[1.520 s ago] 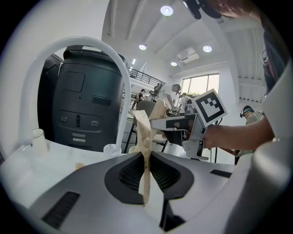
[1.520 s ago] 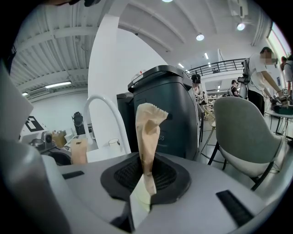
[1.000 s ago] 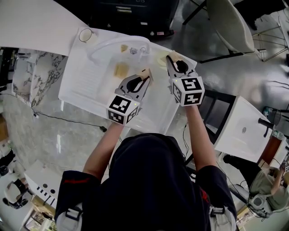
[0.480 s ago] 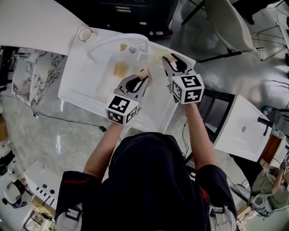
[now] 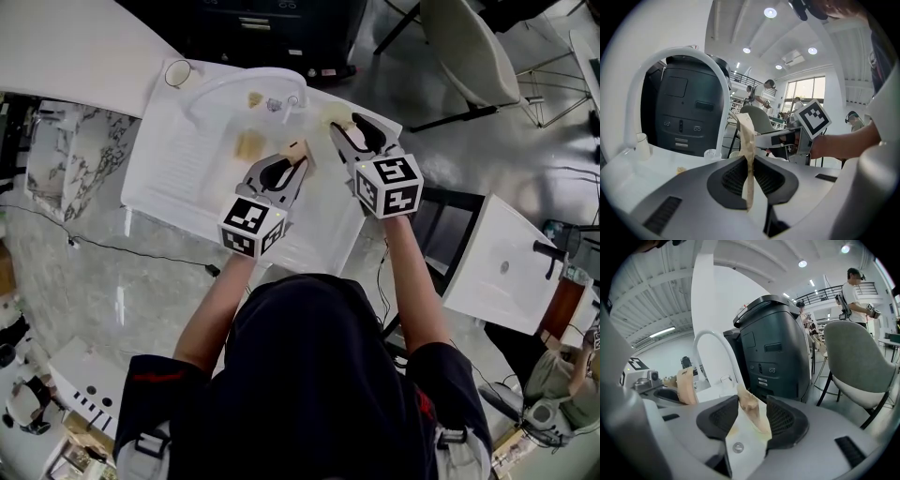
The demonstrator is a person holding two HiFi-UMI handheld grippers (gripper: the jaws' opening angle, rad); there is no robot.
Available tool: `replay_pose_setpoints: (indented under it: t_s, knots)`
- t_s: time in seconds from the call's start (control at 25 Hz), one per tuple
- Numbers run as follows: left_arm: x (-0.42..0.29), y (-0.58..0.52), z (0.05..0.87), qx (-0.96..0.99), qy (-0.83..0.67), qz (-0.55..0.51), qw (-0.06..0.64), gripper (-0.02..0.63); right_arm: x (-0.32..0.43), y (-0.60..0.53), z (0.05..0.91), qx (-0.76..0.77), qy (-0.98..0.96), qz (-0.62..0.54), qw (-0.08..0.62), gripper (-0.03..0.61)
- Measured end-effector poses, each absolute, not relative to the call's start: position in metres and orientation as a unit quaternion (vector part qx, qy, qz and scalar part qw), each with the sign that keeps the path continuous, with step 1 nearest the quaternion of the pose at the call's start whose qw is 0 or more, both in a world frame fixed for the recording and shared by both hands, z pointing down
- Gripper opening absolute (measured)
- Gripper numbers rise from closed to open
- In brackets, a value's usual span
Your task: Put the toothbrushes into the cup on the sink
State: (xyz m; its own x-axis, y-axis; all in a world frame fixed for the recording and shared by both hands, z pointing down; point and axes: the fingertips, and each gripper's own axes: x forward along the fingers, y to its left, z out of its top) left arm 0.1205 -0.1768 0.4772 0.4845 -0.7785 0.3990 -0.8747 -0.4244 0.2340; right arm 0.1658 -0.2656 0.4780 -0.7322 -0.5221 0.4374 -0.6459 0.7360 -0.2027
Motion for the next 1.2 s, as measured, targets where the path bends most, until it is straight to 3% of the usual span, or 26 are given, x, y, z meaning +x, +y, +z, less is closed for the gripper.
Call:
replay_pose_setpoints:
  t_s: [1.2]
  knots:
    - [0.119, -0.118, 0.455, 0.812, -0.543, 0.108, 0.182, 0.044, 0.189, -0.193, 0.457, 0.277, -0.930, 0.160, 0.181, 0.176]
